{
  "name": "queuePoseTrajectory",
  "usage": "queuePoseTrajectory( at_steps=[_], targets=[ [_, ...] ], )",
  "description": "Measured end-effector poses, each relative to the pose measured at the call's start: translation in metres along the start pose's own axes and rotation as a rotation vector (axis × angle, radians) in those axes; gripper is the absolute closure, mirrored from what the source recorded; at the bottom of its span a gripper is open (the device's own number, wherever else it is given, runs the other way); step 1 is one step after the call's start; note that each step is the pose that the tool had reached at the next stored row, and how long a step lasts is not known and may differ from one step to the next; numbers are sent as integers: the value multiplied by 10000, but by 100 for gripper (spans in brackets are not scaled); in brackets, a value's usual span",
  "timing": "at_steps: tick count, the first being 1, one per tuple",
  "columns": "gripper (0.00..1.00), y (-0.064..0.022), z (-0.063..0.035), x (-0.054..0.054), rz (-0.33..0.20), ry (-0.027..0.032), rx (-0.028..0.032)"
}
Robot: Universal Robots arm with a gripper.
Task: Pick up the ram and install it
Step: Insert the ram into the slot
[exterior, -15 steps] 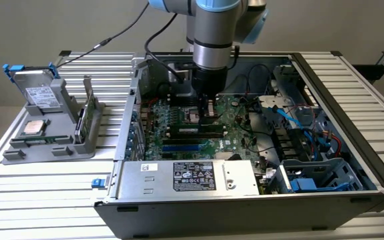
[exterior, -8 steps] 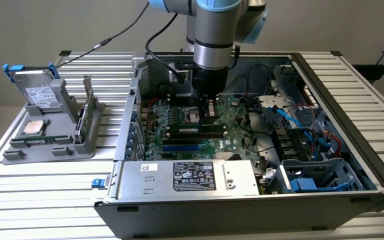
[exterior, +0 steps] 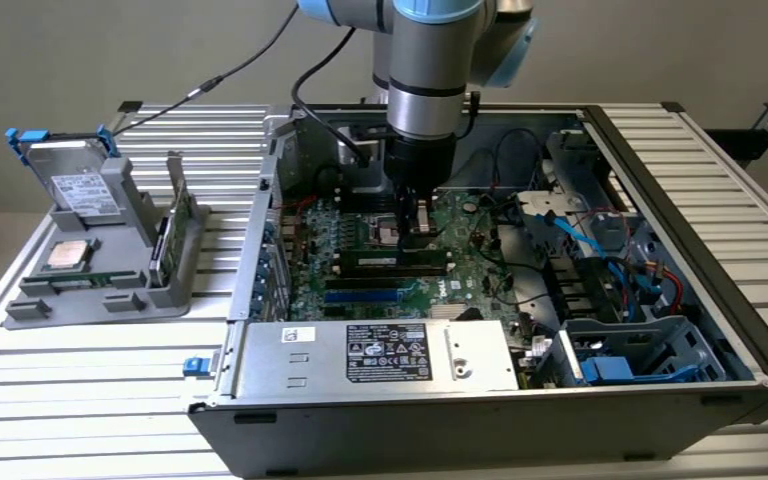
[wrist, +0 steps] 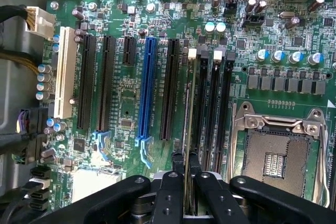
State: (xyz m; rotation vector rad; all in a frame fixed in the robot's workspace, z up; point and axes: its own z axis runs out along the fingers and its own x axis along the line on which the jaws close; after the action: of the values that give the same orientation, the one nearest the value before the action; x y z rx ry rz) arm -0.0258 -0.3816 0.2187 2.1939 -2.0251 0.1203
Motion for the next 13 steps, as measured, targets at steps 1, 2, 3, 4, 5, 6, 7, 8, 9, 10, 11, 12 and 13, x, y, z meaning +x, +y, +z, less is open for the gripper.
queuePoseTrajectory(
  at_steps=[1,2,3,4,5,6,7,8,9,10,11,12,13],
  targets=[
    [86,0,0,0,-4,9,-1],
    [86,0,1,0,-5,15,-2],
    [86,0,1,-1,-7,19,-2],
    [86,-1,4,-2,-6,23,-1],
    [86,-1,6,-4,-6,31,-2],
    [86,-1,8,-7,-5,41,-4],
    [86,-1,11,-13,-4,51,-5],
    [86,-2,13,-20,-4,57,-6],
    [86,-2,14,-26,-3,58,-6],
    [86,-3,14,-33,-3,62,-5],
    [86,-4,13,-40,-3,69,-5],
    [86,-4,11,-48,-4,79,-7],
    [86,-5,11,-56,-3,90,-8]
  ],
)
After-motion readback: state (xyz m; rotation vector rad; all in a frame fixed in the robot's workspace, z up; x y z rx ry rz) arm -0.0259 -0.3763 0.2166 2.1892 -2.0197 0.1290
